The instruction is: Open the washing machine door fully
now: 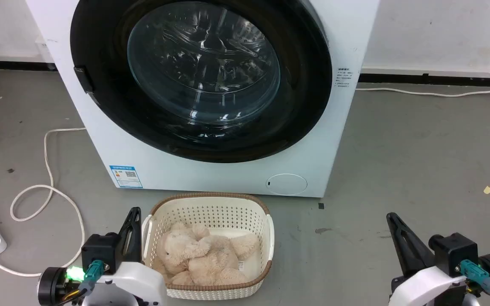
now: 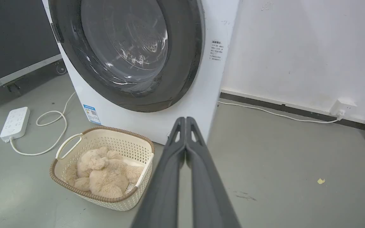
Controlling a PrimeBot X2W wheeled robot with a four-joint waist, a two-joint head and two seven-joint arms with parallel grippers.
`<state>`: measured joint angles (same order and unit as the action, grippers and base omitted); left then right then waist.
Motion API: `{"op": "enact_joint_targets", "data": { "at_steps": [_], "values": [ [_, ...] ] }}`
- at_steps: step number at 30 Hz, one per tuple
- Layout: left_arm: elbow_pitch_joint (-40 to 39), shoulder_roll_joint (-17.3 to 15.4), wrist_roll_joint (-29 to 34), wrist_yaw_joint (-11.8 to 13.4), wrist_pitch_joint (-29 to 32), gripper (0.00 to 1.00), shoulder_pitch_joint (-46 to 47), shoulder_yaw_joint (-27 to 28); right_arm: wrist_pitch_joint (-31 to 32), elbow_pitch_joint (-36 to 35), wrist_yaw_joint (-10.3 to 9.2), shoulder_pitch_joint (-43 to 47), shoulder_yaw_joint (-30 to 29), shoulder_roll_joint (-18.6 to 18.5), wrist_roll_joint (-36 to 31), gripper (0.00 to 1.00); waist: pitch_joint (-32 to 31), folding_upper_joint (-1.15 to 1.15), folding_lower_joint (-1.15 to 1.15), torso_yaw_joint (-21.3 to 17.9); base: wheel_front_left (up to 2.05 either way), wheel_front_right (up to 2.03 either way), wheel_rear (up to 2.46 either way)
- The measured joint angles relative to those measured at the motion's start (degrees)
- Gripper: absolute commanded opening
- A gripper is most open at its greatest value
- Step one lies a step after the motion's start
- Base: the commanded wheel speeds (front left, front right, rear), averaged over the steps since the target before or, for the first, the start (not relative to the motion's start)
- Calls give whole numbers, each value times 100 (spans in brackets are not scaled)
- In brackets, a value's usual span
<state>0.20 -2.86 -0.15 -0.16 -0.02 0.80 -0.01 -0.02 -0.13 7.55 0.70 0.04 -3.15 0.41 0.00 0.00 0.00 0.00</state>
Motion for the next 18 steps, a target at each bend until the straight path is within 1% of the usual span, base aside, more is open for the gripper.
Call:
{"op": "enact_joint_targets", "data": {
  "at_steps": [18],
  "values": [
    [0,0,0,0,0,0,0,1,0,0,0,0,0,0,-4,0,0,0,0,0,0,0,0]
  ]
}}
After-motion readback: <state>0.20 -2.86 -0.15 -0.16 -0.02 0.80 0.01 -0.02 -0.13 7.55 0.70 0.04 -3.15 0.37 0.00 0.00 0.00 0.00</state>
